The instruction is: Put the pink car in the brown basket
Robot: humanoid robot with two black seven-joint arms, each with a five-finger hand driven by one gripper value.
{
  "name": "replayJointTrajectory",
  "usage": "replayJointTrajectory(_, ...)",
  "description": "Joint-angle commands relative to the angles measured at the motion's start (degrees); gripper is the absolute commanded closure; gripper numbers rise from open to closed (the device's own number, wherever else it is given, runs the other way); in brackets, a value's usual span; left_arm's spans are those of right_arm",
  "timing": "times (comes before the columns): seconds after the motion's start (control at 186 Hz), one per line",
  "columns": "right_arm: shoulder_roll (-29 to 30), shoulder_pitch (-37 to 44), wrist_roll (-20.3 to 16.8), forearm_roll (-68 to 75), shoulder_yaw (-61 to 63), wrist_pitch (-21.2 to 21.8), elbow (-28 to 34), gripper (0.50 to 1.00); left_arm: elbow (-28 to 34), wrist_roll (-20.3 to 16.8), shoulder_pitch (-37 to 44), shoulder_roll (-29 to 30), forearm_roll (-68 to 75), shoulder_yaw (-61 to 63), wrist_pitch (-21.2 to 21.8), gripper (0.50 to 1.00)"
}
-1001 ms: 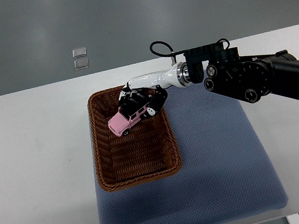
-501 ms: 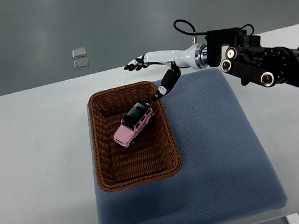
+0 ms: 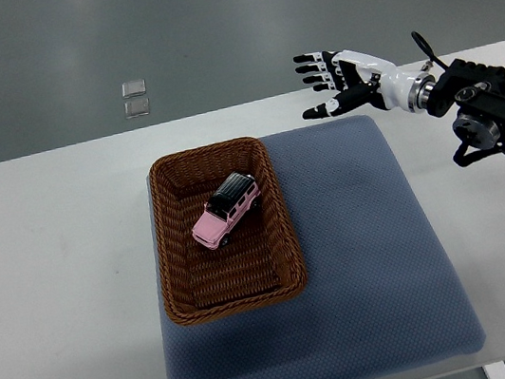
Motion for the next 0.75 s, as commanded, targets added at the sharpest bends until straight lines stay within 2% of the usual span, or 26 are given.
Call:
replayJointTrajectory(0.0,0.2,-2.8,-1.7,11.6,2.5,0.1,-0.8,0.579,0.0,0.0,0.0,0.0,0.0,-0.1,0.0,0.5)
replayJointTrajectory(0.215,0.7,-5.8,-4.2,31.5,4.3,-0.6,-1.8,0.579,0.0,0.0,0.0,0.0,0.0,0.0,0.0,0.5)
replayJointTrajectory(0.506,0.6,-6.0,-3.1,31.9,4.4,0.2,-1.6,0.579,0.0,0.0,0.0,0.0,0.0,0.0,0.0,0.5)
replayJointTrajectory(0.743,0.3,-7.3,-2.9,32.6,4.5,3.5,-1.9,0.579,0.0,0.0,0.0,0.0,0.0,-0.1,0.0,0.5)
